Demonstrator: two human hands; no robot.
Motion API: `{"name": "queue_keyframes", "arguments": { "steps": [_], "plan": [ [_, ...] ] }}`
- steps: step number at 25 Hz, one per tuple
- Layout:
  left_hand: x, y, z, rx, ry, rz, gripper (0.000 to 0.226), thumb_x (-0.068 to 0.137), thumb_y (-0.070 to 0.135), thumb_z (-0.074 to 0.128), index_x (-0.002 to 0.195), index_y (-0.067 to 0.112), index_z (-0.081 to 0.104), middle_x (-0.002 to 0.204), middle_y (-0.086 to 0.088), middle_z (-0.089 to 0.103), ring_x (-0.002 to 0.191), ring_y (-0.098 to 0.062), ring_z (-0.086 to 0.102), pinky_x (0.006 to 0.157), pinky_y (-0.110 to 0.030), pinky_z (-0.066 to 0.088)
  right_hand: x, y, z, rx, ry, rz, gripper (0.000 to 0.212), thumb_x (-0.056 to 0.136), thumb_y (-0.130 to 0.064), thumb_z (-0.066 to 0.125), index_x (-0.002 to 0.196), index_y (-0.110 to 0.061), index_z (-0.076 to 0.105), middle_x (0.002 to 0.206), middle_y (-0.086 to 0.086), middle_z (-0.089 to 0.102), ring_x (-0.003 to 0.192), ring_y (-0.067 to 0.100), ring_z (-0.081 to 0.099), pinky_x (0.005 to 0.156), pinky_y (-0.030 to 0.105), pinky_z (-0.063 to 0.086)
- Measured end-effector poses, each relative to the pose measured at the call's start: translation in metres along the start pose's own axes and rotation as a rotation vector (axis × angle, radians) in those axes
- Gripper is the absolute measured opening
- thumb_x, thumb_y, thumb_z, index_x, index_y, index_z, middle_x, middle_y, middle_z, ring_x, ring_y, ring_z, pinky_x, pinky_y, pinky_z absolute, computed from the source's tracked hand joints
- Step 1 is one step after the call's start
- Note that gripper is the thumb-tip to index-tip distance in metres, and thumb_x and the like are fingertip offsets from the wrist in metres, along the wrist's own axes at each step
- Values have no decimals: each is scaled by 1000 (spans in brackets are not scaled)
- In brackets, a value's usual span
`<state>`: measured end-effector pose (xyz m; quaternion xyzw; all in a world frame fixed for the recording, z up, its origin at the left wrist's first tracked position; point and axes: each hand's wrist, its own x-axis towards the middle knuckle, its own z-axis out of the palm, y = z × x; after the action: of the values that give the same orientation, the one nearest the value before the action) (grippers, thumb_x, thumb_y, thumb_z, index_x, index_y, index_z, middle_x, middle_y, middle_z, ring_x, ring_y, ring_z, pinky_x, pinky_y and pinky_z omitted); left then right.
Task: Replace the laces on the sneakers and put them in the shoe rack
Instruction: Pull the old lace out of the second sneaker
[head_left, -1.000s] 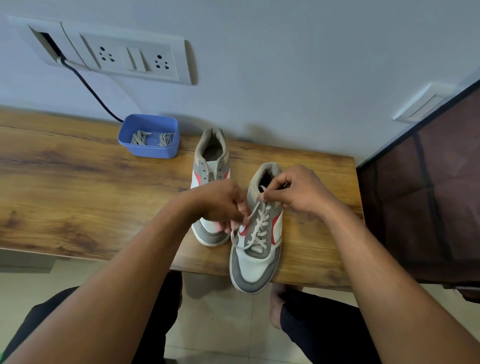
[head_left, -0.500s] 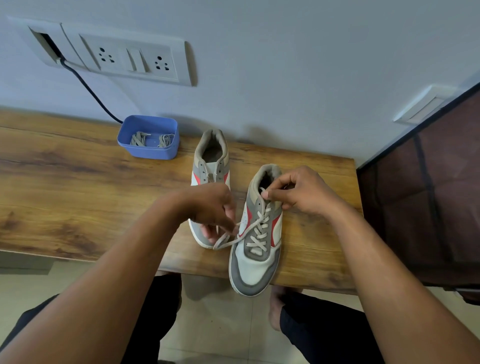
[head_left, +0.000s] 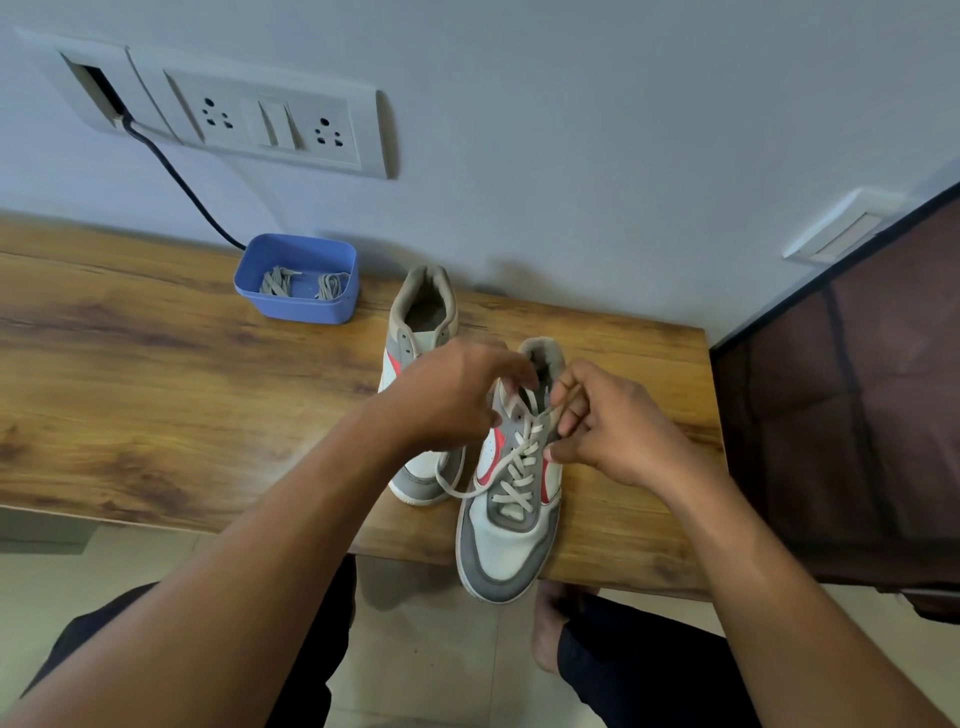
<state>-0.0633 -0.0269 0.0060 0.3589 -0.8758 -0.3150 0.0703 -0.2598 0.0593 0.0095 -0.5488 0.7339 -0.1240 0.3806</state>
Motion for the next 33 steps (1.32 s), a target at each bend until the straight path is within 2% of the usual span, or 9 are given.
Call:
{"name": "queue_keyframes", "arguments": {
  "steps": [4,8,12,14,18,23,27,31,33],
  "plan": [
    [2,-1,9,139,-5,-24,40,82,28,82,118,41,70,109,12,53,90,-8,51,76,-32,49,5,-3,-2,-50,-22,-51,45,69,-11,95,99,-32,69,81,-7,69,69,6,64,65,25,48],
    [6,1,15,230,91,-16,28,80,26,84,106,27,72,101,8,48,88,-13,51,68,-32,44,15,-4,-6,-9,8,-62,37,65,-9,95,89,-31,76,77,-8,71,63,0,62,61,21,47],
    [8,-5,18,190,166,-39,26,75,23,87,97,21,74,104,4,57,93,-21,59,72,-39,52,21,2,-8,84,226,-74,23,74,-10,91,83,-27,78,75,-10,73,67,1,66,65,19,51],
    [8,-7,17,96,158,-55,29,75,21,87,100,23,72,101,9,62,91,-16,62,74,-38,55,18,6,-11,90,254,-25,11,80,-20,88,80,-22,77,71,-7,72,64,4,64,62,20,51],
    [11,-2,11,-123,79,-36,55,84,7,78,130,35,66,89,12,68,78,5,61,74,-24,54,13,4,-7,277,56,84,14,82,-24,89,81,-16,78,73,5,77,68,14,71,71,39,64],
    [15,-5,10,-65,36,-30,36,84,16,81,115,35,77,93,9,71,77,4,60,77,-32,58,19,-1,2,265,103,140,20,83,-28,88,74,-15,75,68,4,77,70,21,75,74,43,64],
    [15,-7,11,-104,38,-58,36,82,18,83,113,36,77,93,11,71,83,-1,63,77,-27,56,21,-2,10,297,123,147,19,84,-24,85,72,-13,74,65,5,75,63,17,72,71,41,64],
    [15,-9,12,-92,36,-63,34,84,20,82,114,34,77,95,8,72,78,5,59,72,-18,50,26,-4,19,344,142,169,22,86,-21,80,71,-6,74,64,10,74,57,19,66,65,37,60],
    [15,-8,15,-92,54,-62,34,85,17,81,115,33,77,95,8,72,77,5,59,74,-22,52,27,-4,21,388,126,192,22,87,-20,76,76,-1,73,61,7,70,54,15,64,62,33,57]
  ]
}}
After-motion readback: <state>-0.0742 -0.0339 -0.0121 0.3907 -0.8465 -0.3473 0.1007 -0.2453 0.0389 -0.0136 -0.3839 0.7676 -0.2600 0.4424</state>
